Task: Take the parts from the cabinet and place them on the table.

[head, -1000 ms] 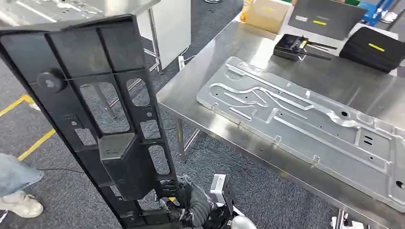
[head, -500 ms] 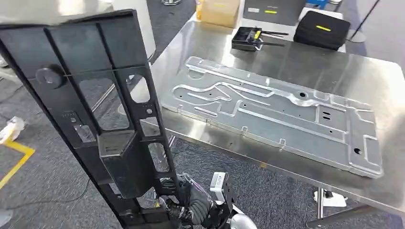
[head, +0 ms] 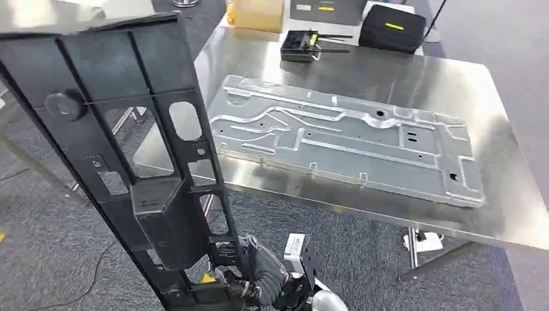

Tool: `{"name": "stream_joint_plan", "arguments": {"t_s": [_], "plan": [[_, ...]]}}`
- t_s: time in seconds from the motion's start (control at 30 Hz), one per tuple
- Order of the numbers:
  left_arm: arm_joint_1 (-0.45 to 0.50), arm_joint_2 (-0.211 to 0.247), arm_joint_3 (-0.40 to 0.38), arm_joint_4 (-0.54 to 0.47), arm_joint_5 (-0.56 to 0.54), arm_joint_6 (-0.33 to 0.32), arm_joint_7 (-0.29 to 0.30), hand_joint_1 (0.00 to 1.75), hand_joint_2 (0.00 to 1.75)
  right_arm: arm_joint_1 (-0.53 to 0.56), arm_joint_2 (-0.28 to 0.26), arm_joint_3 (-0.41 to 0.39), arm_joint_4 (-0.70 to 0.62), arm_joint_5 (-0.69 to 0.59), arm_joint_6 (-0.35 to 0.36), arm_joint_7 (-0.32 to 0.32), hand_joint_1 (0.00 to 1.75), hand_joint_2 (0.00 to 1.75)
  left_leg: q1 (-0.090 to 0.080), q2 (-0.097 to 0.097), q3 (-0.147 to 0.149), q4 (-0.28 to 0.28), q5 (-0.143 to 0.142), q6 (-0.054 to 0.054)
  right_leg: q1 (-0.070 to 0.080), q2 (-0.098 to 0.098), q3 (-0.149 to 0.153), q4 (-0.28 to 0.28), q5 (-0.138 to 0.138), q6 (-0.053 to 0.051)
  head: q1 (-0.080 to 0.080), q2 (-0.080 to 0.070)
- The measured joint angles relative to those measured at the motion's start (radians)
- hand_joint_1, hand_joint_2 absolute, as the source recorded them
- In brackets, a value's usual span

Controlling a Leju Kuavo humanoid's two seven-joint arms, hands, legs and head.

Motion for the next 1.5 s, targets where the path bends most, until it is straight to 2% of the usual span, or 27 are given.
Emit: {"name": "stream_joint_plan", "arguments": {"t_s": [0.03,0.17,0.2,0.23,0.27,0.33,0.37,0.4,0.43,0.5,0.57,0.67,0.73,0.83,0.87,0.9,0.93,1.0,1.03,1.07,1.17,1.23,1.3,1.37,1.4,1.43,1.5], "plan": [[0.000,-0.002,0.000,0.000,-0.003,0.000,0.000,0.00,1.75,-0.001,0.000,0.000,-0.001,0.000,-0.001,0.000,1.75,1.75,-0.001,0.008,0.004,-0.002,-0.002,-0.004,0.013,-0.059,0.026,-0.053,-0.012,-0.012,0.000,0.000],[-0.006,-0.005,-0.001,0.000,-0.007,-0.001,0.000,0.00,1.75,-0.002,0.000,0.000,-0.001,0.001,-0.012,0.002,1.75,1.75,-0.008,0.050,0.020,-0.013,-0.007,-0.025,0.021,-0.012,0.020,-0.064,-0.005,-0.022,0.000,0.000],[-0.005,-0.005,-0.002,0.000,-0.007,-0.001,0.000,0.00,1.75,0.001,0.001,0.000,-0.002,0.003,-0.019,0.002,1.75,1.75,-0.004,0.040,0.021,-0.010,-0.017,-0.032,0.001,0.002,0.036,-0.082,0.005,-0.028,0.000,0.000],[-0.004,-0.005,-0.002,0.000,-0.008,-0.001,-0.001,0.00,1.75,0.001,0.001,0.000,-0.003,0.005,-0.027,0.001,1.75,1.75,-0.002,-0.014,0.016,0.015,-0.035,-0.034,0.004,0.005,0.041,-0.089,0.007,-0.032,-0.001,0.000],[-0.003,-0.005,-0.002,0.000,-0.009,-0.001,-0.001,0.00,1.75,0.000,0.003,0.000,-0.003,0.012,-0.038,-0.001,1.75,1.75,-0.001,-0.049,-0.011,0.071,-0.069,-0.034,0.003,0.013,0.040,-0.088,0.009,-0.039,-0.003,0.000],[-0.002,-0.005,-0.002,0.000,-0.009,-0.002,-0.001,0.00,1.75,0.001,0.004,0.000,-0.004,0.023,-0.050,-0.003,1.75,1.75,-0.001,-0.074,-0.095,0.232,-0.137,-0.039,0.006,0.033,0.040,-0.087,0.006,-0.043,-0.003,0.000],[-0.001,-0.005,-0.002,0.000,-0.009,-0.001,-0.001,0.00,1.75,0.002,0.004,0.000,-0.003,0.026,-0.051,-0.002,1.75,1.75,-0.001,-0.074,-0.125,0.279,-0.143,-0.041,0.007,0.042,0.039,-0.085,0.005,-0.044,-0.003,0.000],[0.000,-0.005,-0.002,0.000,-0.009,-0.001,-0.001,0.00,1.75,0.004,0.004,0.000,-0.003,0.027,-0.051,0.000,1.75,1.75,-0.001,-0.074,-0.133,0.281,-0.124,-0.041,0.008,0.050,0.040,-0.081,0.003,-0.045,-0.003,0.000],[0.001,-0.005,-0.002,0.000,-0.009,-0.001,-0.001,0.00,1.75,0.006,0.004,0.000,-0.003,0.027,-0.051,0.000,1.75,1.75,-0.001,-0.074,-0.120,0.237,-0.081,-0.042,0.007,0.057,0.040,-0.075,-0.001,-0.043,-0.003,0.000],[0.001,-0.005,-0.002,0.000,-0.010,-0.001,-0.003,0.00,1.75,0.005,0.004,0.000,-0.003,0.027,-0.053,0.000,1.75,1.75,0.000,-0.076,-0.053,0.071,0.021,-0.041,0.004,0.067,0.041,-0.060,-0.012,-0.035,-0.003,0.000],[-0.002,-0.005,-0.002,0.000,-0.009,-0.003,-0.006,0.00,1.75,0.005,0.004,0.000,-0.004,0.027,-0.057,0.002,1.75,1.75,-0.006,-0.089,-0.034,0.015,0.015,-0.030,0.012,0.070,0.029,-0.040,-0.022,-0.024,-0.003,0.000],[-0.003,-0.005,-0.002,0.000,-0.007,-0.006,-0.012,0.00,1.75,0.007,0.004,0.000,-0.004,0.028,-0.060,0.003,1.75,1.75,-0.007,-0.088,-0.038,0.018,0.018,-0.015,0.009,0.071,0.029,-0.050,-0.017,-0.012,-0.002,0.000],[-0.002,-0.005,-0.002,0.000,-0.005,-0.009,-0.017,0.00,1.75,0.006,0.004,0.000,-0.006,0.028,-0.066,0.003,1.75,1.75,0.001,-0.080,-0.031,0.002,0.027,0.000,0.009,0.061,0.021,-0.028,-0.036,0.000,-0.001,0.000],[-0.002,-0.005,-0.002,0.000,0.003,-0.011,-0.021,0.00,1.75,0.006,0.002,0.000,-0.007,0.028,-0.069,0.003,1.75,1.75,0.001,-0.075,-0.032,0.001,0.027,0.009,-0.001,0.044,-0.078,0.180,-0.142,0.015,-0.001,0.000],[-0.002,-0.005,-0.002,0.000,0.003,-0.010,-0.021,0.00,1.75,0.007,0.000,0.000,-0.007,0.028,-0.069,0.003,1.75,1.75,0.001,-0.073,-0.032,0.001,0.027,0.009,-0.004,0.043,-0.107,0.236,-0.157,0.018,0.000,0.000],[-0.002,-0.005,-0.002,0.000,0.003,-0.006,-0.021,0.00,1.75,0.008,-0.001,0.000,-0.007,0.028,-0.069,0.003,1.75,1.75,0.001,-0.072,-0.032,0.001,0.026,0.009,-0.005,0.042,-0.117,0.251,-0.151,0.019,-0.001,0.000],[-0.002,-0.005,-0.002,0.000,0.003,-0.003,-0.021,0.00,1.75,0.008,-0.003,0.000,-0.007,0.028,-0.070,0.003,1.75,1.75,0.002,-0.071,-0.030,0.001,0.026,0.008,-0.008,0.042,-0.104,0.218,-0.118,0.019,0.000,0.000],[-0.003,-0.005,-0.002,0.000,0.003,-0.002,-0.021,0.00,1.75,0.007,-0.003,0.000,-0.007,0.028,-0.071,0.003,1.75,1.75,0.002,-0.071,-0.024,0.001,0.022,0.003,-0.010,0.036,-0.018,0.048,-0.027,0.012,-0.001,0.000],[-0.002,-0.006,-0.002,0.000,0.003,-0.002,-0.021,0.00,1.75,0.007,-0.003,0.000,-0.008,0.028,-0.071,0.003,1.75,1.75,0.002,-0.071,-0.021,0.000,0.021,0.000,-0.008,0.028,0.022,-0.037,-0.004,0.005,0.000,0.000],[-0.003,-0.007,-0.002,0.000,0.003,-0.002,-0.023,0.00,1.75,0.006,-0.003,0.000,-0.010,0.028,-0.071,0.003,1.75,1.75,-0.004,-0.071,-0.024,0.002,0.019,-0.007,0.003,0.025,0.029,-0.054,-0.019,0.002,-0.001,0.000],[-0.003,-0.007,-0.002,0.000,0.003,-0.001,-0.023,0.00,1.75,0.006,-0.004,0.000,-0.011,0.028,-0.071,0.003,1.75,1.75,-0.002,-0.068,-0.018,-0.009,0.021,-0.026,0.008,0.033,0.027,-0.056,-0.016,-0.008,-0.001,0.000],[-0.004,-0.006,-0.002,0.000,0.003,-0.002,-0.023,0.00,1.75,0.007,-0.003,0.000,-0.014,0.028,-0.071,0.003,1.75,1.75,0.002,-0.071,-0.020,0.006,0.008,-0.037,-0.004,0.033,0.042,-0.077,-0.006,-0.022,-0.002,0.000],[-0.004,-0.006,-0.002,0.000,0.003,-0.001,-0.023,0.00,1.75,0.005,-0.003,0.000,-0.015,0.028,-0.071,0.003,1.75,1.75,0.001,-0.073,-0.064,0.106,-0.059,-0.038,-0.003,0.033,0.044,-0.079,-0.005,-0.034,-0.003,0.000],[-0.002,-0.006,-0.002,0.001,0.003,-0.001,-0.024,0.00,1.75,0.006,-0.003,0.000,-0.014,0.029,-0.072,0.003,1.75,1.75,0.001,-0.073,-0.143,0.269,-0.123,-0.042,0.001,0.034,0.043,-0.077,-0.007,-0.037,-0.003,0.000],[-0.002,-0.006,-0.002,0.001,0.004,-0.001,-0.024,0.00,1.75,0.007,-0.003,0.000,-0.014,0.029,-0.072,0.003,1.75,1.75,0.001,-0.073,-0.159,0.297,-0.123,-0.042,0.003,0.035,0.043,-0.076,-0.008,-0.038,-0.003,0.000],[-0.001,-0.006,-0.002,0.001,0.004,-0.001,-0.026,0.00,1.75,0.008,-0.003,0.000,-0.014,0.029,-0.072,0.003,1.75,1.75,0.001,-0.073,-0.155,0.280,-0.096,-0.042,0.003,0.038,0.045,-0.074,-0.010,-0.039,-0.003,0.000],[-0.001,-0.004,-0.002,0.001,0.004,-0.001,-0.030,0.00,1.75,0.007,-0.003,0.000,-0.014,0.029,-0.072,0.003,1.75,1.75,0.001,-0.074,-0.092,0.141,-0.010,-0.040,0.002,0.043,0.048,-0.069,-0.014,-0.035,-0.003,0.000]]}}
